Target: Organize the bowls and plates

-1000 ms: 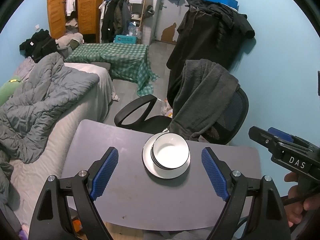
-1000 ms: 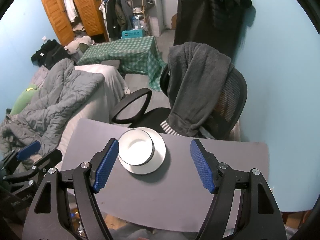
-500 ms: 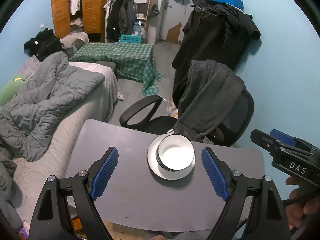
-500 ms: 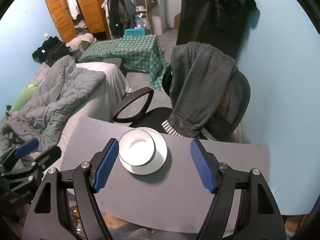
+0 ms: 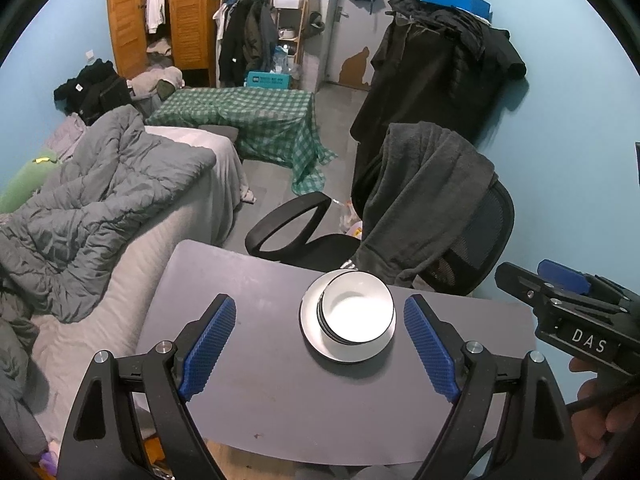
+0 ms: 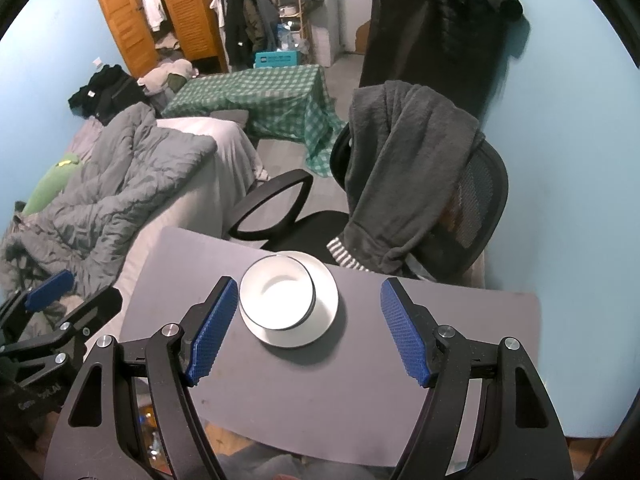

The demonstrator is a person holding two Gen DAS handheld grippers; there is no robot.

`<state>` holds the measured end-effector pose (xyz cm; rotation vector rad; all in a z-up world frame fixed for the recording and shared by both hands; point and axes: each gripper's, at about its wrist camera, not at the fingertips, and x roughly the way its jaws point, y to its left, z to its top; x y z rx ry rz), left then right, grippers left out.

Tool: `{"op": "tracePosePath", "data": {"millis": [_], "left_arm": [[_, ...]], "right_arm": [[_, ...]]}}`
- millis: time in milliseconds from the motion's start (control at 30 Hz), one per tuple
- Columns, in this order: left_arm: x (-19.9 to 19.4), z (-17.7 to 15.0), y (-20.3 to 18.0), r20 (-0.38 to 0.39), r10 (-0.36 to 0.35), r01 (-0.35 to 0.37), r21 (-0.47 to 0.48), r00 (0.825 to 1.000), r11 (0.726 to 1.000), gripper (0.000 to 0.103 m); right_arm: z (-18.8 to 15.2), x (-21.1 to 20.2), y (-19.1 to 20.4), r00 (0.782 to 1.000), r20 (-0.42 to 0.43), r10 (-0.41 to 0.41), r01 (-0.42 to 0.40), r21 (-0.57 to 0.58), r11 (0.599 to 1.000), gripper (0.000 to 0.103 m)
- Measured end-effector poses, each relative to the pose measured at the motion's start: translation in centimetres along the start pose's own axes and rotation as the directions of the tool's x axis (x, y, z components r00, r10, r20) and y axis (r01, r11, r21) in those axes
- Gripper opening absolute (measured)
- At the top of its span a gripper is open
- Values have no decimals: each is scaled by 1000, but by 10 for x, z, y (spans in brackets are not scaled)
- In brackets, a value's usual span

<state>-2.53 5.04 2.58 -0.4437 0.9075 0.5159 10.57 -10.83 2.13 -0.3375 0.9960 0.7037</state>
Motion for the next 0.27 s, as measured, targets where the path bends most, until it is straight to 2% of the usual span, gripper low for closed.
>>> {"op": "tracePosePath", "data": {"millis": [267], "left_arm": [[-1, 1, 0, -2, 0, 0, 0, 1000, 1000, 87]], "right_arm": [[0, -1, 2, 1000, 1, 5, -4, -5, 1000, 73]]}}
